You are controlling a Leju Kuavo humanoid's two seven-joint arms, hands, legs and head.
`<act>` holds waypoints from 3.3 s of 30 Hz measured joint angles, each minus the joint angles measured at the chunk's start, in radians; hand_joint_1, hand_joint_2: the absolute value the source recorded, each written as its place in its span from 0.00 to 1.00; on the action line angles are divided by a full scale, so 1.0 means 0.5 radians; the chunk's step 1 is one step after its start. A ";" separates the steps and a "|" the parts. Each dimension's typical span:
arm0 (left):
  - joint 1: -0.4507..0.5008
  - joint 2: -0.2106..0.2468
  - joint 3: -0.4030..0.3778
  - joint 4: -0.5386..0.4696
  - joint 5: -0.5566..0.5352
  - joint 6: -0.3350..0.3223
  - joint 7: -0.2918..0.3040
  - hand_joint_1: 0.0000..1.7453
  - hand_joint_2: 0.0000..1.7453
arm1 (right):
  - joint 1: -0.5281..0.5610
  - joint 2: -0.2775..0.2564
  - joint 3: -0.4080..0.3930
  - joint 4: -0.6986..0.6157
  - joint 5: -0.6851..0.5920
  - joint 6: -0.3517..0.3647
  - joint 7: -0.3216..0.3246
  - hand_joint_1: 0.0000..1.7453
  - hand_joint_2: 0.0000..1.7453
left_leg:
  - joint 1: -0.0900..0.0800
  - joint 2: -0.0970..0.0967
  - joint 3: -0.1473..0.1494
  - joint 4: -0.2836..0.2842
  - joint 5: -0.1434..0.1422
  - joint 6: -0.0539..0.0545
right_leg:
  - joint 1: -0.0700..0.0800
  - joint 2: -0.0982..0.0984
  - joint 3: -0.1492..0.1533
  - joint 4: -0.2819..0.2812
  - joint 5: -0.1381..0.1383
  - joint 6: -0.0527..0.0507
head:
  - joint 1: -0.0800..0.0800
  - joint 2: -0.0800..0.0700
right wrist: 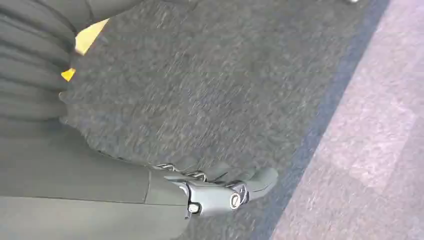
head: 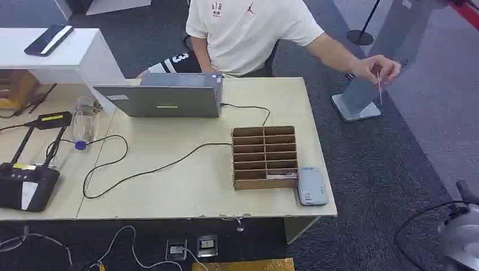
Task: Pass the card to the sensor for recognition and then transmit it.
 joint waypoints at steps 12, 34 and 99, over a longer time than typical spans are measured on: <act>-0.013 -0.030 -0.004 0.001 -0.030 0.032 -0.208 0.00 0.00 | -0.540 0.008 0.688 -0.329 -0.540 0.025 -0.582 0.00 1.00 | 0.001 -0.014 -0.003 0.003 0.006 0.001 | 0.001 -0.013 -0.004 0.003 -0.001 0.001 | 0.002 0.000; -0.109 -0.048 -0.139 0.001 -0.136 0.016 -0.204 0.00 0.00 | -0.096 0.230 3.382 -1.515 0.285 -0.288 -0.529 0.00 1.00 | 0.003 -0.016 -0.015 0.000 0.010 -0.003 | 0.003 -0.013 -0.008 0.007 0.000 -0.001 | 0.002 0.000; 0.010 -0.056 -0.139 0.002 -0.005 0.031 -0.267 0.00 0.00 | 0.343 0.066 3.841 -1.543 -0.068 -0.127 -0.220 1.00 1.00 | 0.003 -0.014 -0.014 0.000 0.008 -0.004 | 0.003 -0.010 -0.010 0.004 0.000 -0.001 | 0.002 0.000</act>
